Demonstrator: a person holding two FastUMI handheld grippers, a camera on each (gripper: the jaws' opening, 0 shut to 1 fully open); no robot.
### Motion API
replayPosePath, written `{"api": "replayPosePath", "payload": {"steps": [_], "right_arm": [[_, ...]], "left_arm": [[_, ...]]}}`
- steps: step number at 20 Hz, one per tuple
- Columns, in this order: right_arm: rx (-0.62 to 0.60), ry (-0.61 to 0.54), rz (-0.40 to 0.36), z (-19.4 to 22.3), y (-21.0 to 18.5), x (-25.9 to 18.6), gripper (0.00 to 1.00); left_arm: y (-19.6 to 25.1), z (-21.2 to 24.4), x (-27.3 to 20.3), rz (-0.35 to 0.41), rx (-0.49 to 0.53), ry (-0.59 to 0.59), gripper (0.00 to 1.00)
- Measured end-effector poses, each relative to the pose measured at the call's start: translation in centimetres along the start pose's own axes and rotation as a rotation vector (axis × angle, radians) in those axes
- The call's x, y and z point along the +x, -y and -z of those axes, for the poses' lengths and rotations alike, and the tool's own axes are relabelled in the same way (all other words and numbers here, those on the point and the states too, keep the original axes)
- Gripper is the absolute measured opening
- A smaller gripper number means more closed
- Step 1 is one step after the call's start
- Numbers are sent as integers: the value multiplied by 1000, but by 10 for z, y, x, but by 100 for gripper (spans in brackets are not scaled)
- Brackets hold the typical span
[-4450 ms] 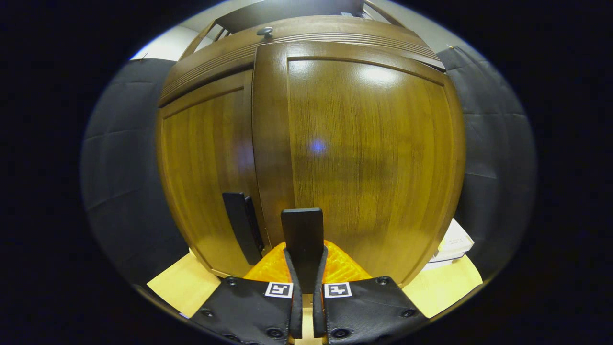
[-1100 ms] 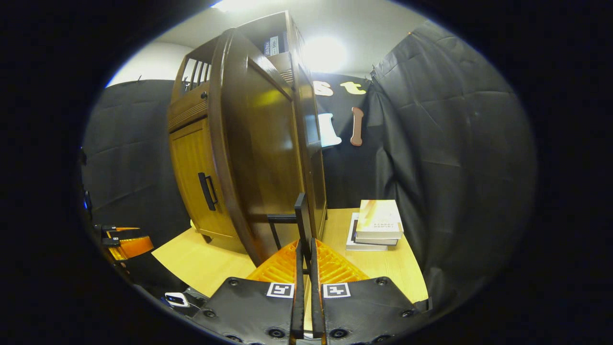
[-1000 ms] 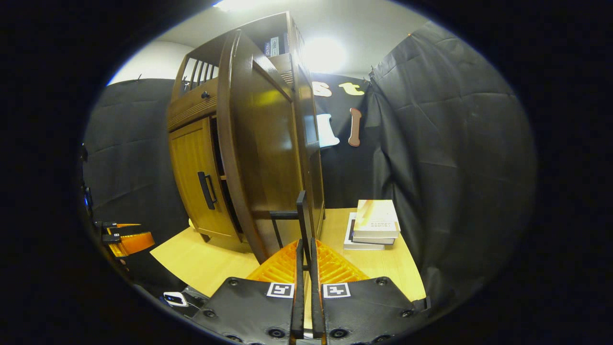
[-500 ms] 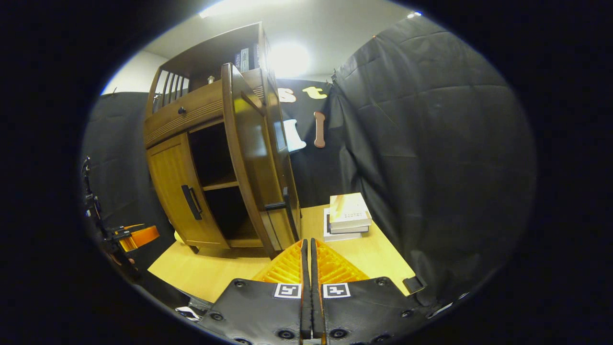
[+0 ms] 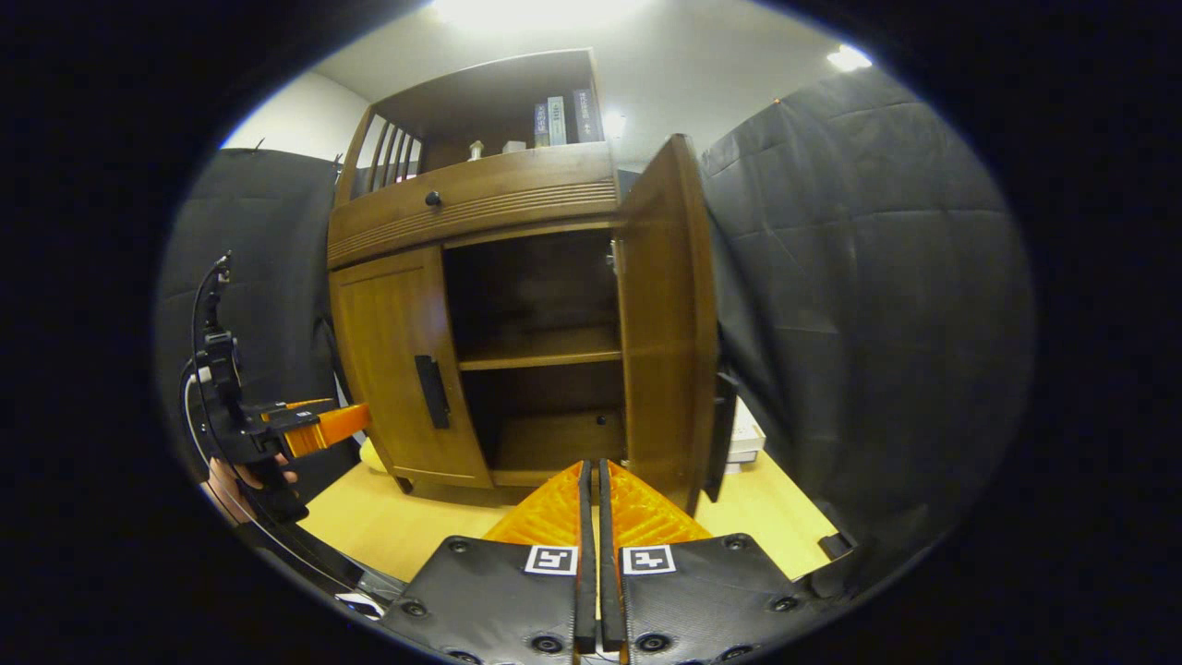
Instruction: Open the right door of the double-door shoe cabinet with the right hand, and open the left door with the left hand.
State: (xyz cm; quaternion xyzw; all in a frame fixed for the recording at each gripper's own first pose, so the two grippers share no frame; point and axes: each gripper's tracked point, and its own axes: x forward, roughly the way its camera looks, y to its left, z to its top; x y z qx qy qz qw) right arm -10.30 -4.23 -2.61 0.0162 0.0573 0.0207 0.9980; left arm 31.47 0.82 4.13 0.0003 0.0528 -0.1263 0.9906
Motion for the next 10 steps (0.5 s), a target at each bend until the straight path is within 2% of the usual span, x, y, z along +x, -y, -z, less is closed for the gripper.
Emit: {"api": "replayPosePath", "payload": {"steps": [4,7,10], "right_arm": [[-32,27,-30,-10,-27,23,56],[-45,7,-49,-1,-38,44,94],[-78,17,-65,-2,-46,61,93]], "left_arm": [[-14,-10,9,4,-14,32,94],[-19,-16,29,-2,-13,35,94],[-21,-24,55,-19,-15,32,94]]}}
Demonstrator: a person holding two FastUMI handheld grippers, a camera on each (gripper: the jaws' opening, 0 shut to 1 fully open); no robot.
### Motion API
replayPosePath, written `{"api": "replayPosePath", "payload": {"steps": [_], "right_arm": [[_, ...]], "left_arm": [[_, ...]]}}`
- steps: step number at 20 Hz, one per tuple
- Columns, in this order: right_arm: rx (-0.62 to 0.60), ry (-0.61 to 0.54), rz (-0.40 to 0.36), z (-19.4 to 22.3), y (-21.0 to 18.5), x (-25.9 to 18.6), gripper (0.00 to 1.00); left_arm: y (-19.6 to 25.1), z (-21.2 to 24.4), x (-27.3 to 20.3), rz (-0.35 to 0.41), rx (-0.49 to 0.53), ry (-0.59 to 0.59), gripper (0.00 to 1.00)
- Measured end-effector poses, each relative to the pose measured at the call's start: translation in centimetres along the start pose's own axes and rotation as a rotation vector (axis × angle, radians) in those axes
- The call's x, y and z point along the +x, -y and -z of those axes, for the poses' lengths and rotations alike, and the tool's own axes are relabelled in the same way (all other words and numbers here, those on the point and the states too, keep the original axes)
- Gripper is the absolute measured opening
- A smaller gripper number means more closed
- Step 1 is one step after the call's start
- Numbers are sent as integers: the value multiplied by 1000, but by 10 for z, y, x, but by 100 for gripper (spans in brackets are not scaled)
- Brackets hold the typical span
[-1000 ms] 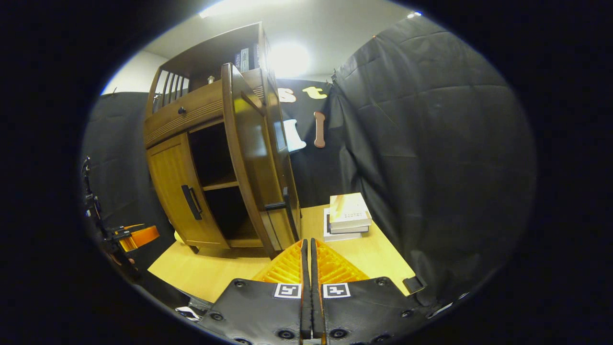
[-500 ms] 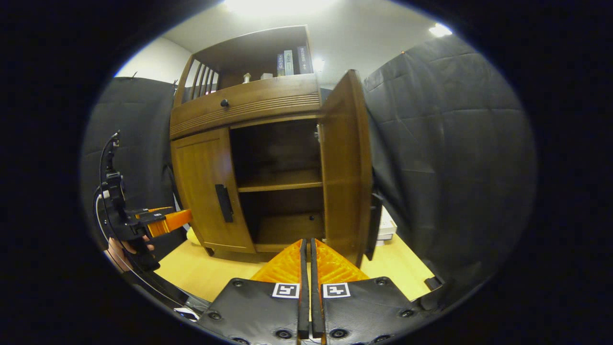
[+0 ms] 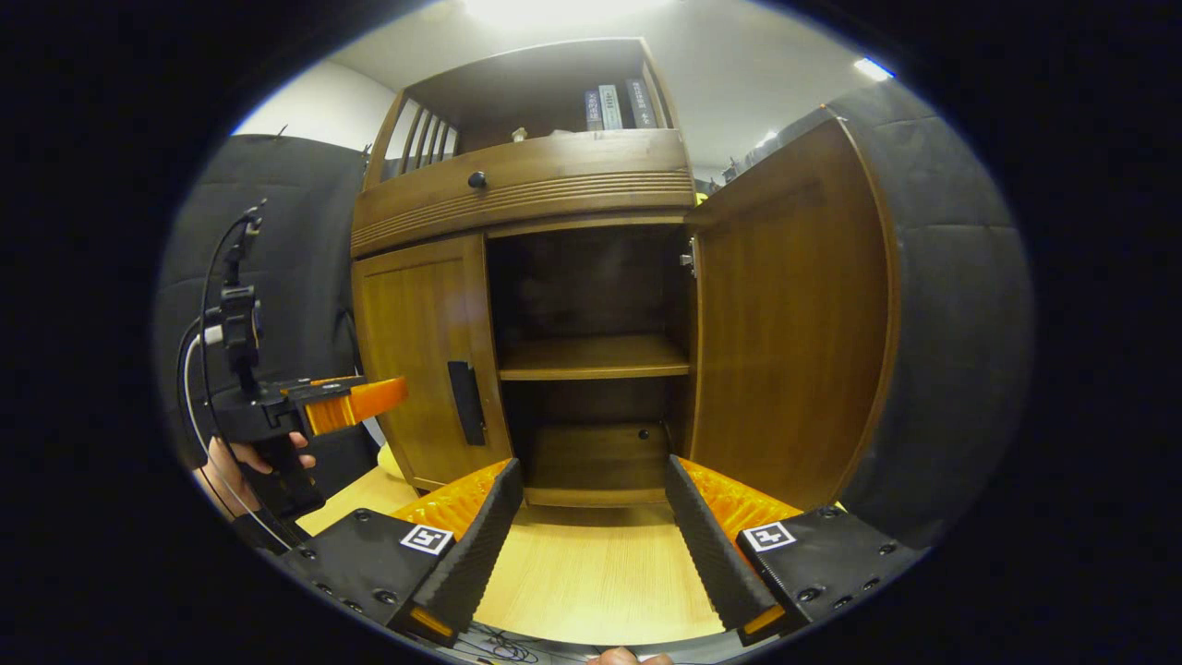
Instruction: Open the right door of the double-door shoe cabinet with the right hand, and open the left door with the left hand.
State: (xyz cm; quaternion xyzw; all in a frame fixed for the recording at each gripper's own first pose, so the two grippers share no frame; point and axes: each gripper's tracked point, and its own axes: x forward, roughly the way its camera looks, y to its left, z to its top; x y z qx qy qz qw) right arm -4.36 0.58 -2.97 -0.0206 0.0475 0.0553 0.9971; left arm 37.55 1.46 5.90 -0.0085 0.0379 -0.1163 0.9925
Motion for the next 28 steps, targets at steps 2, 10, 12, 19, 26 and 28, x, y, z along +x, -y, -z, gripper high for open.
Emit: {"api": "replayPosePath", "payload": {"steps": [2,10,12,19,26,28], "right_arm": [[-26,14,3,-3,2,14,98],[-59,17,-37,0,-6,61,94],[-36,17,-52,1,-7,69,100],[-20,6,-63,1,0,89,100],[-4,-4,-46,2,10,101,98],[-4,-8,-47,3,12,102,96]], "left_arm": [[-1,-2,18,-14,7,0,94],[-2,14,78,-73,-5,-50,94],[1,20,85,-83,-14,-56,94],[20,45,114,-53,-16,-101,75],[22,56,124,-102,-19,-125,58],[22,56,128,-100,-32,-132,49]]}}
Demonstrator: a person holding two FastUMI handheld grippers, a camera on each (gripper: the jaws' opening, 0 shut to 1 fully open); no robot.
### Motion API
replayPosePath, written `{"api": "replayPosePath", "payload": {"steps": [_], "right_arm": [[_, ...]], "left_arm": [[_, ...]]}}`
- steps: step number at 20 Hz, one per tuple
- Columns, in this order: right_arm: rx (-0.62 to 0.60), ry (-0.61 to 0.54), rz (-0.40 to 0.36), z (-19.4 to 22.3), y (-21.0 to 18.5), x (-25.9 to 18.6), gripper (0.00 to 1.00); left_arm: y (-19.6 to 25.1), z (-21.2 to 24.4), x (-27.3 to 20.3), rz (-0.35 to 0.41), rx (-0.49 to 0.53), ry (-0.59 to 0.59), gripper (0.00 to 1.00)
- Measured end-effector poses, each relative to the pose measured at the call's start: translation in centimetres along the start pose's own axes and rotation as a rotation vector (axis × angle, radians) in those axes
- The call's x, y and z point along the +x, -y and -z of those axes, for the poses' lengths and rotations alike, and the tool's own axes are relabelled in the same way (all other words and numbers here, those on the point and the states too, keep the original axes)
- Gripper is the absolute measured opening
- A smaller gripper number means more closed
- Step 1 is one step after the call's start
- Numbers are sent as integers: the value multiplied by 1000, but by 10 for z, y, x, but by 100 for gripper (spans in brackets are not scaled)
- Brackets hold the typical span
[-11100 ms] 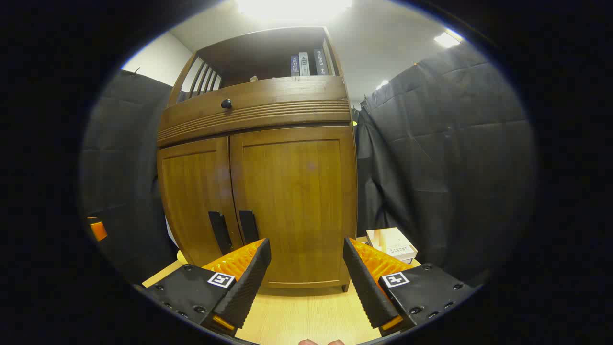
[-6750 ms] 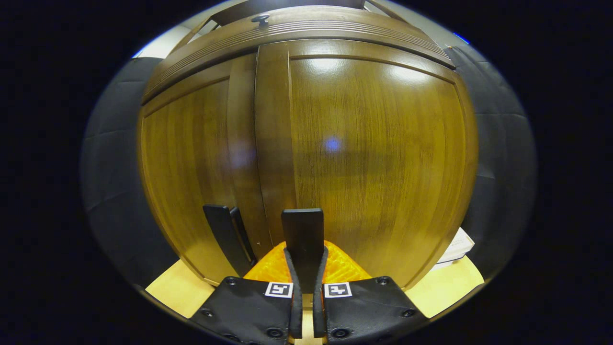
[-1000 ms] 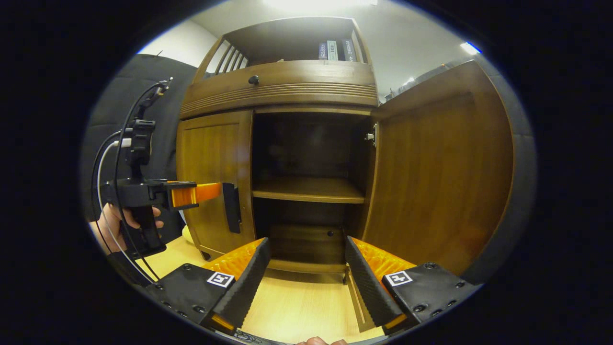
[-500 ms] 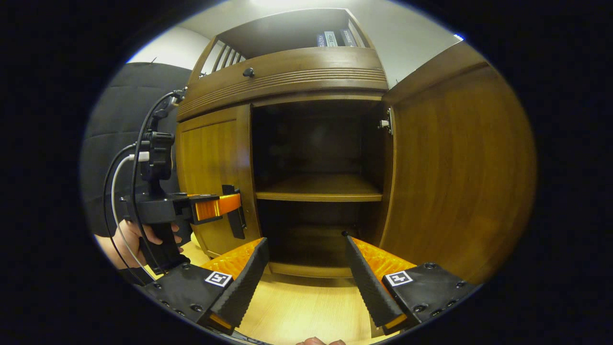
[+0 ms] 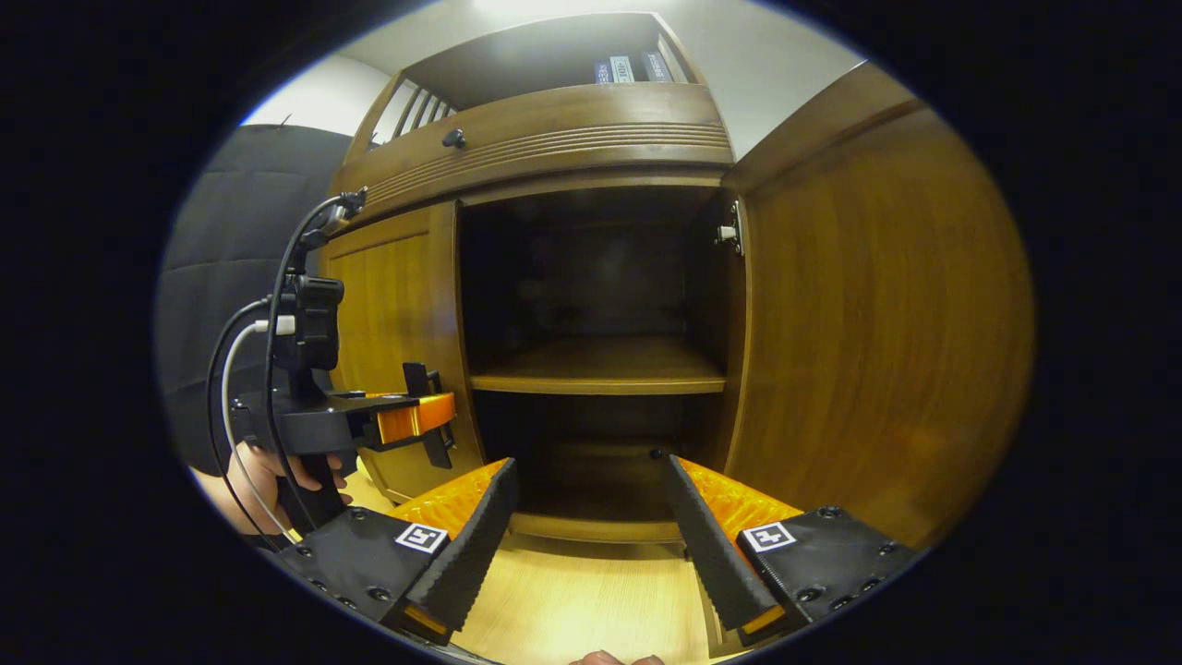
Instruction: Open the right door of the double-door shoe cabinet with the right hand, and open the left door with the left hand.
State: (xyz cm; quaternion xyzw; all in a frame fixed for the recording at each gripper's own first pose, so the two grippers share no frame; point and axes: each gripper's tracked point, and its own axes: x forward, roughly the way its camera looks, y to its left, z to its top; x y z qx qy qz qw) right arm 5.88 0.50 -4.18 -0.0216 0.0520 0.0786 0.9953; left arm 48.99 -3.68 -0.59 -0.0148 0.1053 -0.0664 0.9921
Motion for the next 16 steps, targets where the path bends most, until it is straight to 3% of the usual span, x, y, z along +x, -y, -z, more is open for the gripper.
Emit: {"api": "replayPosePath", "payload": {"steps": [2,4,5,9,14,16], "right_arm": [[-3,-5,-4,1,0,2,100],[-6,-5,-3,1,1,1,96],[-5,0,-3,-1,2,1,97],[6,-8,0,2,3,1,100],[12,-13,17,3,9,-5,96],[9,-16,15,4,7,-8,96]], "left_arm": [[6,-2,-1,-4,-27,-6,41],[5,-5,1,-12,-13,3,32],[4,-2,-4,-15,10,-4,34],[2,-1,-1,-21,7,13,19],[6,0,-7,-2,17,12,4],[3,1,-5,-4,9,8,4]]}}
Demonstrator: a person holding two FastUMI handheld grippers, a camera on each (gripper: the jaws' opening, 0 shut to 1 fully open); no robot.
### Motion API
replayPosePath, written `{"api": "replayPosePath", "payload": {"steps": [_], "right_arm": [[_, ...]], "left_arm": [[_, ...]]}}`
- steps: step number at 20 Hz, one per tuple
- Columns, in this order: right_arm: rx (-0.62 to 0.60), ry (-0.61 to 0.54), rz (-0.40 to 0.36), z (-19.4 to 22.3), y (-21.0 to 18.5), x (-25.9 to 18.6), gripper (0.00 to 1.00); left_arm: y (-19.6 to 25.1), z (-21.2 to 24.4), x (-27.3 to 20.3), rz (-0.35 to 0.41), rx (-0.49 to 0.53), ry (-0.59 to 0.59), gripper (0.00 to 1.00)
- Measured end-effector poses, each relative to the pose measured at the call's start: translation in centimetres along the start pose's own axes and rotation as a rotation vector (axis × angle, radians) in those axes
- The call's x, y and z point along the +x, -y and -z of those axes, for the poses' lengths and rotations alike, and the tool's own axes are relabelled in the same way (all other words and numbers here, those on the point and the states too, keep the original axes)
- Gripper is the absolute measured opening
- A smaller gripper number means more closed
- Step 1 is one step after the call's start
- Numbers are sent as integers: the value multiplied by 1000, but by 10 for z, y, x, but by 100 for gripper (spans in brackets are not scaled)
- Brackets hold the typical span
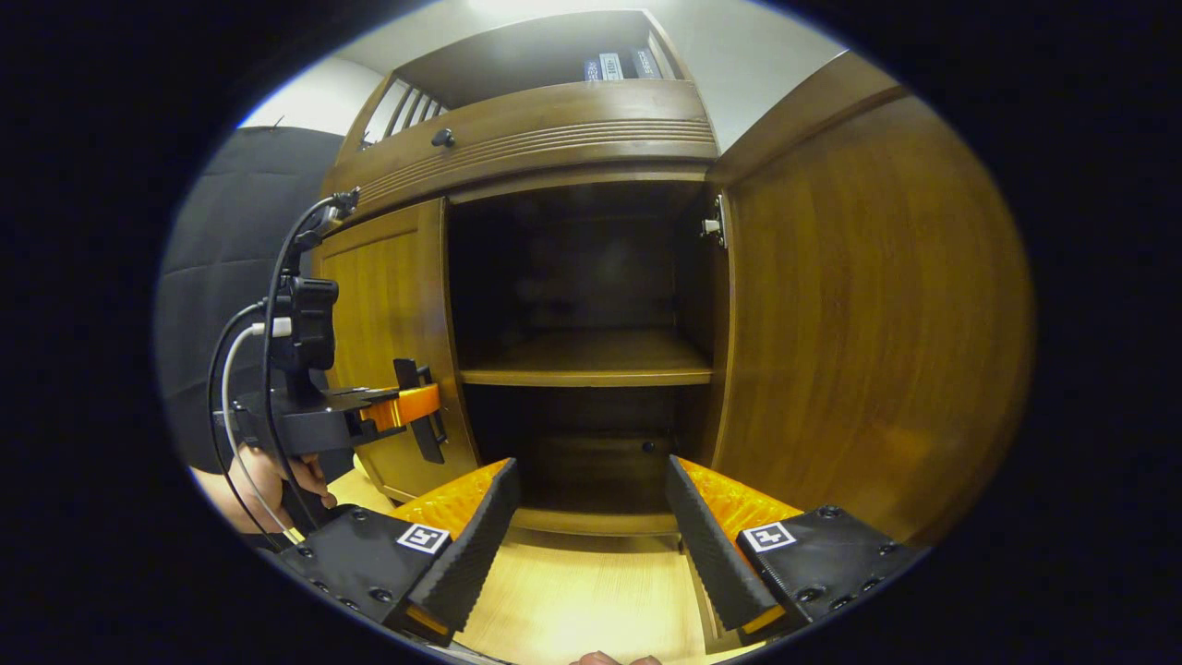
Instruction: Open the right door of the double-door shoe cabinet with the right hand, and open the left door with the left hand.
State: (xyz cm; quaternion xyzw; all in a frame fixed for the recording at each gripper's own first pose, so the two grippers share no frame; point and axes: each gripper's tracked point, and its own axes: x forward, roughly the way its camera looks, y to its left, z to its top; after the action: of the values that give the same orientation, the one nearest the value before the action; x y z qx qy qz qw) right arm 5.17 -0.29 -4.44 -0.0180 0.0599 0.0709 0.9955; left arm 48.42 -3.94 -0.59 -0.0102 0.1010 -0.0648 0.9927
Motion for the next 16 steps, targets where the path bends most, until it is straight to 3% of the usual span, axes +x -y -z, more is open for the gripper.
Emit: {"api": "replayPosePath", "payload": {"steps": [8,9,10,12,16], "right_arm": [[-14,-17,-15,9,-15,-24,96],[-15,-21,-17,11,-17,-27,99],[-16,-22,-19,11,-19,-30,96],[-19,-29,-21,14,-23,-36,99],[-26,-44,-30,19,-31,-44,96]], "left_arm": [[1,3,-26,35,-6,5,4],[1,4,-32,39,-8,8,4],[1,4,-35,43,-10,10,4],[-1,5,-45,47,-14,16,4],[-3,-2,-49,36,-8,21,4]]}}
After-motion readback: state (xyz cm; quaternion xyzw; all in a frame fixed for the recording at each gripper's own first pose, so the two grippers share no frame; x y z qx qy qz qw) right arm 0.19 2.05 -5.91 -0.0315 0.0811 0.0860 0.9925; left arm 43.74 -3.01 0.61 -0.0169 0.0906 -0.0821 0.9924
